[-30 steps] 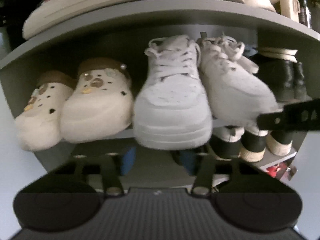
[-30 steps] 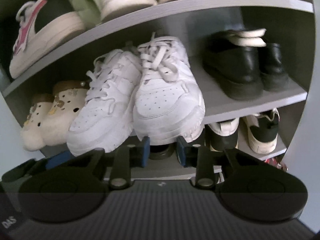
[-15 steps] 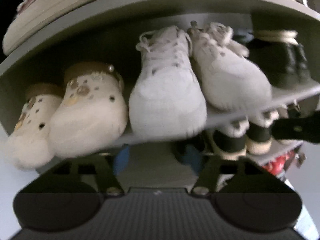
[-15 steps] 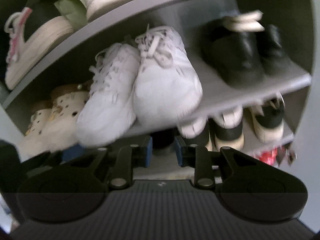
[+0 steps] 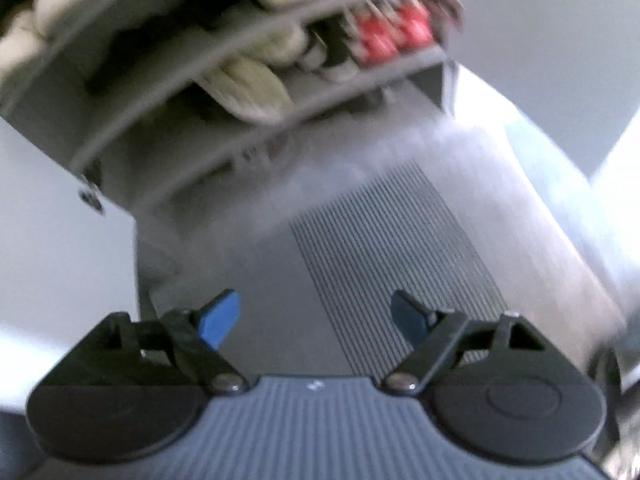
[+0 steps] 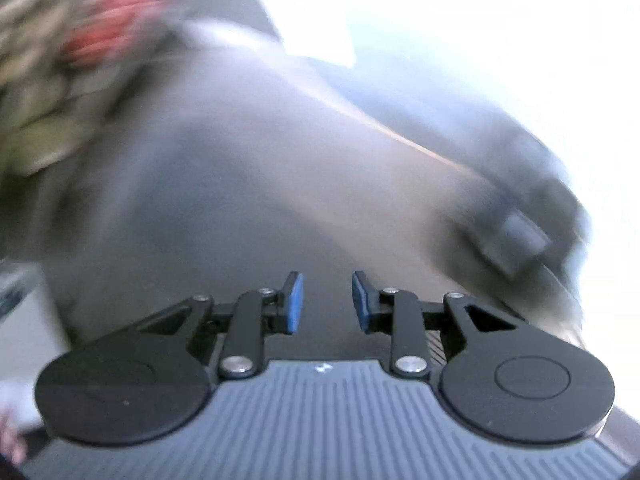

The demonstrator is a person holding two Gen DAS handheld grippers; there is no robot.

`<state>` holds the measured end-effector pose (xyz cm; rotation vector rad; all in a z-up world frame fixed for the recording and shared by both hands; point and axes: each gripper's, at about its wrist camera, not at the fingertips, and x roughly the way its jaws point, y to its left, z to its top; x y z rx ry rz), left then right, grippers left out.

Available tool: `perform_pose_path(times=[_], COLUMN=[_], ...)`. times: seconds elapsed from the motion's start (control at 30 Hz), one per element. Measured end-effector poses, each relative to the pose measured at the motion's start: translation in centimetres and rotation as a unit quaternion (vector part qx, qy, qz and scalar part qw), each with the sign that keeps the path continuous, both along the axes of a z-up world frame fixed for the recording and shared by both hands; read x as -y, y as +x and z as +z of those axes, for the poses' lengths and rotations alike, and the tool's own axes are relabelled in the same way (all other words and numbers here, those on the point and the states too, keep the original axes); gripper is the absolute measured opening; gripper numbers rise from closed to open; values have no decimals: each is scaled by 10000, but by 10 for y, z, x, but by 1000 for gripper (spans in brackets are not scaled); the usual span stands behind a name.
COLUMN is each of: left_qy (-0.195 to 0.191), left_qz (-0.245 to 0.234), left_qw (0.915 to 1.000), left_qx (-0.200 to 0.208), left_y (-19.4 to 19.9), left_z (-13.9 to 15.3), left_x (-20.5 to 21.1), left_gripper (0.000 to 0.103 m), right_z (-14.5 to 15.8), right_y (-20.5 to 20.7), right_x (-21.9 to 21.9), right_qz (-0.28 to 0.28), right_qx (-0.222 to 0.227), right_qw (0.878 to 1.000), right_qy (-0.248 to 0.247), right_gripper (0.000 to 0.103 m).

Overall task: Organize scattered shoes
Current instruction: 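Move the open right gripper down to the white AIR sneakers on the floor, then grasp both white AIR sneakers by their heel collars with the right gripper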

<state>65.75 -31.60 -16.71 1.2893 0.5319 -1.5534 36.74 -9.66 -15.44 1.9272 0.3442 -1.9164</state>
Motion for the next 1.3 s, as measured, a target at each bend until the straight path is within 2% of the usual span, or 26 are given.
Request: perform_pose_path(times=[0.07,0.17,0.3,0.33,0.4,0.5,0.6,0.67,0.7,0.8,0.87,0.9,0.97,1.1,1.3], left_qy=[224,445,599,649,822,934,879,866,923,1019,902,852,786,759,445], left_qz=[-58,-336,-987,-1102,-875,-651,-889,-1096,-1040,-788,-933,-1083,-1305,-1446,-1789], left_qw=[9997,9984,9933,9918,9925,9930,9921,9890,9885,9896,9892,9877,9847,9823,9790], left_qx=[39,52,-59,-88,-231,-320,94,494,593,636,681,744,841,919,866], left_y=[-15,-31,-55,-57,-55,-53,-55,-57,-55,-52,-54,-56,-59,-68,-85], left_z=[-18,-43,-68,-70,-69,-68,-82,-97,-103,-111,-111,-112,-112,-117,-118], left_x=[-28,-48,-52,-52,-50,-52,-65,-72,-72,-69,-73,-78,-86,-96,-107], left_gripper=[85,85,85,85,86,87,87,86,85,85,85,85,85,85,85], right_z=[-29,-60,-107,-124,-164,-199,-230,-248,-255,-271,-275,-277,-276,-270,-231], right_y=[-48,-88,-130,-137,-147,-154,-160,-163,-165,-166,-166,-166,-167,-170,-136], right_x=[-78,-138,-204,-216,-235,-248,-255,-264,-269,-281,-292,-298,-301,-304,-276], right_qz=[-1057,-1559,-1954,-1929,-1718,-1698,-1652,-1931,-2105,-2373,-2524,-2599,-2606,-2558,-1719], right_qx=[13,-230,-687,-674,-558,-679,-675,-703,-717,-860,-987,-1053,-1064,-1035,-1699], right_qw=[9935,9843,9704,9695,9686,9699,9671,9622,9591,9554,9527,9511,9519,9552,9667], right_qy=[412,792,1241,1355,1711,1609,1815,1788,1749,1532,1376,1297,1212,1073,840], right_gripper=[31,37,74,75,75,75,74,72,68,66,54,41,40,34,31])
